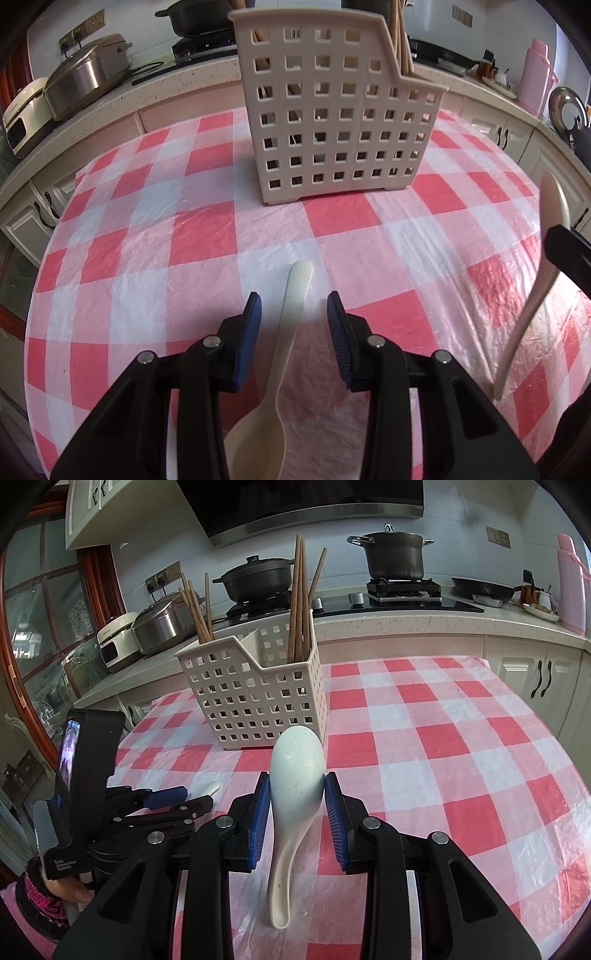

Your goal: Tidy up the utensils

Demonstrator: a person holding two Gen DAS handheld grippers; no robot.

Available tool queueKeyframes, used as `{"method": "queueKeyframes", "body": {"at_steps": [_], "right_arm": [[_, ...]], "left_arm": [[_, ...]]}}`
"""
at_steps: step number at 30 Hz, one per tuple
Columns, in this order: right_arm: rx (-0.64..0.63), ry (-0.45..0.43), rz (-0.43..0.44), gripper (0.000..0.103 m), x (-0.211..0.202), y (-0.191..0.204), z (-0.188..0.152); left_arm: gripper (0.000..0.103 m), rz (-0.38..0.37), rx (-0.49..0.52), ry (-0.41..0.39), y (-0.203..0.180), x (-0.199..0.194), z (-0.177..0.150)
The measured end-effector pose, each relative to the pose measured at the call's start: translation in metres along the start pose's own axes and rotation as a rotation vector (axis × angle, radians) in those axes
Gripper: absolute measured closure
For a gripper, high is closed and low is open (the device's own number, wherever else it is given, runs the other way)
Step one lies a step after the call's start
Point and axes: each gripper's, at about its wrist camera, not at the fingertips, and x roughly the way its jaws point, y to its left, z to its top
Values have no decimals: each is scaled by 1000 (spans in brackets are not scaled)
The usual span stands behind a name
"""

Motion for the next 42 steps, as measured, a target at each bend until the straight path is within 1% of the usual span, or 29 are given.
{"method": "queueKeyframes", "body": {"at_steps": [1, 5, 7, 8, 9, 11, 15, 21, 24, 25, 26, 27, 32, 37, 40, 42], "right_arm": [[1, 1, 0, 73, 0, 0, 0], [4, -2, 1, 73, -1, -1, 0], [5, -4, -1, 73, -2, 0, 0], [5, -4, -1, 73, -2, 0, 0], [6, -4, -2, 73, -3, 0, -1], [4, -8, -5, 73, -5, 0, -1], [-1, -19, -14, 73, -12, 1, 0], [-26, -64, -19, 74, -30, 9, 6], [-40, -87, -19, 76, -38, 13, 9], [-43, -91, -20, 77, -40, 15, 9], [-46, -93, -20, 83, -41, 16, 9], [-47, -91, -20, 88, -42, 16, 9], [-41, -73, -27, 89, -42, 16, 4], [-14, -34, -57, 89, -37, 3, -3], [-8, -22, -62, 90, -34, -2, -6], [-6, -22, -61, 93, -32, -4, -6]], "left_arm": [[71, 2, 1, 13, 0, 4, 1], [73, 2, 12, 16, -1, 6, 3], [78, -6, 24, 20, -2, 6, 3], [85, -10, 33, 21, -4, 5, 3], [89, -7, 42, 21, -6, 5, 3], [91, 1, 50, 16, -9, 3, 0], [92, -9, 25, -13, -6, -7, -3], [92, -46, -18, -141, 3, -55, -4], [92, -49, -26, -189, 6, -73, -7], [92, -50, -28, -199, 6, -77, -8], [92, -50, -31, -210, 7, -81, -9], [92, -51, -32, -216, 7, -84, -11], [92, -56, -25, -239, 5, -95, -19], [92, -50, -10, -282, 2, -111, -26], [92, -56, -8, -291, 1, -113, -28], [92, -61, -9, -294, 1, -115, -28]]}}
